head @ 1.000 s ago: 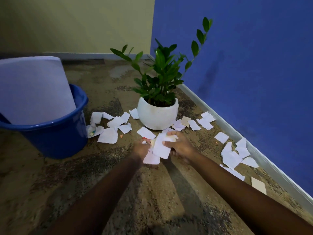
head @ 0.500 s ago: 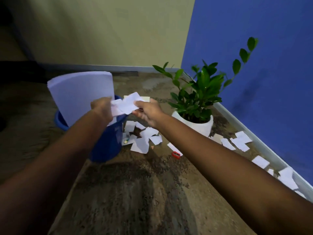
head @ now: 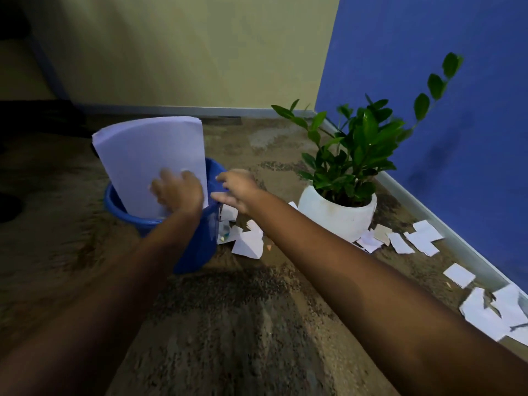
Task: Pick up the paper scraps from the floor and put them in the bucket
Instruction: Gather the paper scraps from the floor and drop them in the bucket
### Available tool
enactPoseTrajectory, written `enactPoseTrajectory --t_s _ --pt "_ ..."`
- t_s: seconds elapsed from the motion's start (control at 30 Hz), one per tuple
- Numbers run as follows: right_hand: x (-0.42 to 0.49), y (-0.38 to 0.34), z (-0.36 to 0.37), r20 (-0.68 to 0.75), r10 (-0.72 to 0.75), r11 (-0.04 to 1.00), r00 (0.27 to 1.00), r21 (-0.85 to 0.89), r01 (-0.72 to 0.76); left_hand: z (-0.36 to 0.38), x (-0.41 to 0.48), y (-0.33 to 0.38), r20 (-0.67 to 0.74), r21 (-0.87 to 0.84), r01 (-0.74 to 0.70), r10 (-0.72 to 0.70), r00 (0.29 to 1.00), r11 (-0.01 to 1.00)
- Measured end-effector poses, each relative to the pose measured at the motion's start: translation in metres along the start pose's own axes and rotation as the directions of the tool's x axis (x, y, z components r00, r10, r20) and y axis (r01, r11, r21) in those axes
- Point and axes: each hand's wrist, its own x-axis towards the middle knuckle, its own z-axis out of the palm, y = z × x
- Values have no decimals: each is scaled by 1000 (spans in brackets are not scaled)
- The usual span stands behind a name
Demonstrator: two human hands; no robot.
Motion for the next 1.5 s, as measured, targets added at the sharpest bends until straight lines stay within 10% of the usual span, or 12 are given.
enactPoseTrajectory --t_s 0.17,0.53,0.8,1.03,1.17,1.5 --pt "-10 10 -61 -140 -100 991 985 -98 87 47 -63 -10 302 44 -465 432 850 884" --pt "-96 57 -251 -364 -59 888 930 -445 -118 139 -211 -41 793 49 -515 280 541 856" --pt "-164 116 -388 -546 -44 612 837 -677 -410 175 -276 -65 941 67 -545 129 314 836" --pt "-207 172 -461 -839 110 480 532 -424 -768 202 -307 -89 973 116 -560 21 231 820" --pt "-213 185 -479 -874 160 639 459 -262 -723 214 -321 -100 980 130 -564 -18 200 815" --pt "-170 191 -468 -771 179 536 612 -445 -718 225 -333 -113 972 112 -502 10 234 858"
